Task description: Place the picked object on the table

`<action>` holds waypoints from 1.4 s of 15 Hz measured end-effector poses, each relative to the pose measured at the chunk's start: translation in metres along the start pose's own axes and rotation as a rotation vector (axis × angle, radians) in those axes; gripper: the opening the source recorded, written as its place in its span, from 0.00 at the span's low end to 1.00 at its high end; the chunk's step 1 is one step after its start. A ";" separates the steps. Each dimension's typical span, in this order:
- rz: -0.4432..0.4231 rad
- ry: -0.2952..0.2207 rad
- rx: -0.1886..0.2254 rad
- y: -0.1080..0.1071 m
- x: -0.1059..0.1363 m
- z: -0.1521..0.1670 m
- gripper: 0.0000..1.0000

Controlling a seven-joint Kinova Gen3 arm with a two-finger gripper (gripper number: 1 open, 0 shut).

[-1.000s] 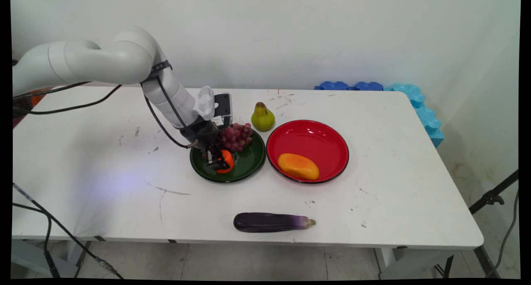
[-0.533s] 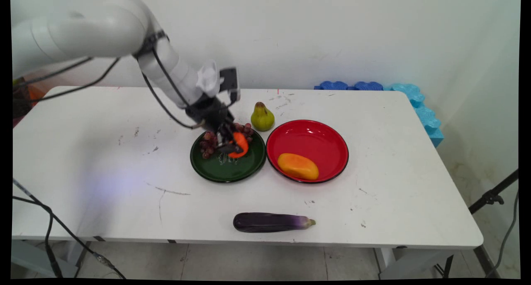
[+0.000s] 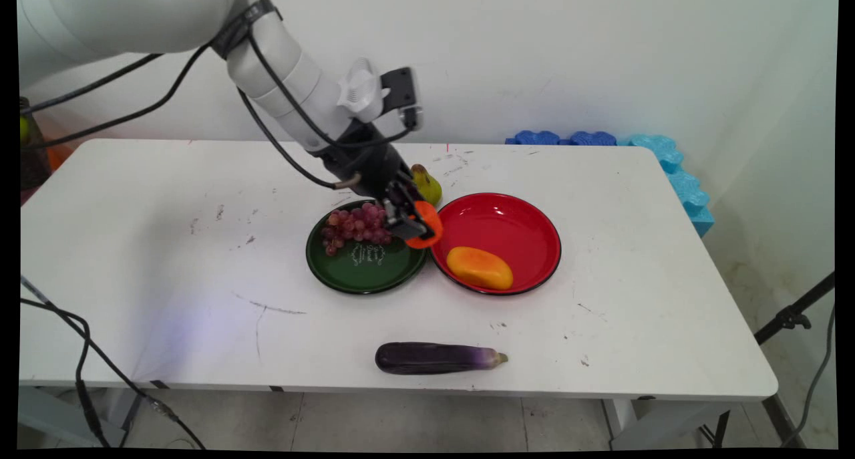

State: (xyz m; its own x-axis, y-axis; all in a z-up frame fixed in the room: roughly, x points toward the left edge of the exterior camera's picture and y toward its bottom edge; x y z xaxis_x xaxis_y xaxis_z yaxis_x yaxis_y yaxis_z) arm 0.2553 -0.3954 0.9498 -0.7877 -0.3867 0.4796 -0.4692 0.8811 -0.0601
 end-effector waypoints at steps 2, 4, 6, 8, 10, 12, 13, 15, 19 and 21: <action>0.010 0.002 -0.010 0.014 0.007 0.005 0.00; 0.037 -0.004 -0.019 0.027 0.008 0.016 0.00; 0.063 -0.013 -0.029 0.040 0.003 0.032 0.00; 0.077 -0.021 -0.036 0.048 -0.004 0.047 0.00; 0.085 -0.029 -0.040 0.054 -0.011 0.060 0.00; 0.092 -0.036 -0.044 0.059 -0.017 0.073 0.00; 0.094 -0.039 -0.045 0.061 -0.019 0.077 0.00; 0.100 -0.048 -0.045 0.065 -0.027 0.091 0.00; 0.113 -0.058 -0.045 0.072 -0.032 0.109 0.00; 0.110 -0.061 -0.038 0.072 -0.035 0.114 0.00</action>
State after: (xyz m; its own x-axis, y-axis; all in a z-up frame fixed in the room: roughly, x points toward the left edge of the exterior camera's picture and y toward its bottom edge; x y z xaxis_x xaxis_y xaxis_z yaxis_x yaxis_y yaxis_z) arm 0.2039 -0.3496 0.8288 -0.8568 -0.3018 0.4181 -0.3640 0.9283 -0.0759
